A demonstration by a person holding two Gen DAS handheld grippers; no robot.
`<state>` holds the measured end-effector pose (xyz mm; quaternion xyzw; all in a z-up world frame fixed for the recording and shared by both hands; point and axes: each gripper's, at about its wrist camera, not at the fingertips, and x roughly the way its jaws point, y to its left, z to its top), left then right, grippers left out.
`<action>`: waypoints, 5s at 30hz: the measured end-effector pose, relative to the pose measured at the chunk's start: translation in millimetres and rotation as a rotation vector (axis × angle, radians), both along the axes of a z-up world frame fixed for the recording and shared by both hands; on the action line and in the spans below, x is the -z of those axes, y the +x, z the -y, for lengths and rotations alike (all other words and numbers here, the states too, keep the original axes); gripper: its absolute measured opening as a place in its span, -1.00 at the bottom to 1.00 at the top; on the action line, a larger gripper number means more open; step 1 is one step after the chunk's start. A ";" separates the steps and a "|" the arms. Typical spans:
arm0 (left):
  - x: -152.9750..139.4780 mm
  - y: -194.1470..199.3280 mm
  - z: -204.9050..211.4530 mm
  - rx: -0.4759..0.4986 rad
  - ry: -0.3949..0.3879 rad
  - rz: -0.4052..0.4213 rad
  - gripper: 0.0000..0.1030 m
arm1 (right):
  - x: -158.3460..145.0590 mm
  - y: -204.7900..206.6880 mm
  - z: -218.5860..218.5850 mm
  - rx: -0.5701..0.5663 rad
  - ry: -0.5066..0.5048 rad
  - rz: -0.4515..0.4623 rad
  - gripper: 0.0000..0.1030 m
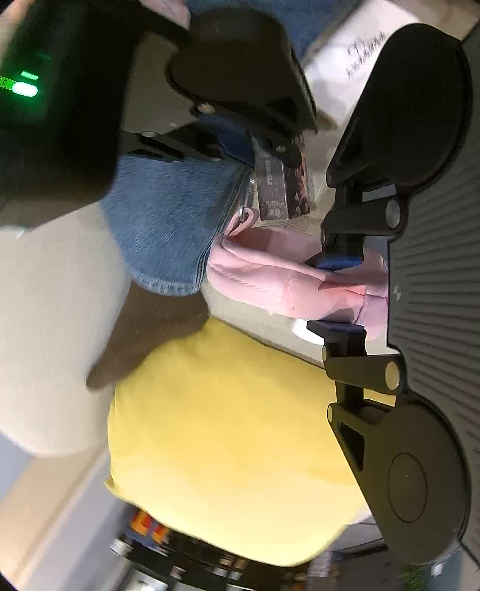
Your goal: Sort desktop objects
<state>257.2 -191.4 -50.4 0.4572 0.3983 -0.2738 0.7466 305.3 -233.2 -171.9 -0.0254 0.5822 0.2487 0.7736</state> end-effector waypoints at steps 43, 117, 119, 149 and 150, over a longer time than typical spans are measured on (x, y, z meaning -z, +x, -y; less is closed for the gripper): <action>-2.2 -225.9 -304.4 -0.935 -0.783 0.183 -0.49 | -36.5 -90.1 -262.1 -0.229 0.113 0.104 -0.53; 0.6 -192.5 -306.4 -0.823 -0.597 0.274 -0.48 | 23.7 -127.1 -307.8 -0.498 -0.151 0.083 -0.22; 2.3 -196.6 -305.0 -0.818 -0.580 0.250 -0.47 | 27.5 -128.6 -309.7 -0.498 -0.155 0.075 -0.26; 26.9 -201.8 -289.3 -0.913 -0.552 0.263 -0.53 | -30.3 -81.5 -290.2 -0.137 0.032 0.089 -0.56; 27.6 -202.8 -289.2 -0.906 -0.545 0.273 -0.53 | -29.1 -81.4 -292.5 -0.130 0.036 0.083 -0.56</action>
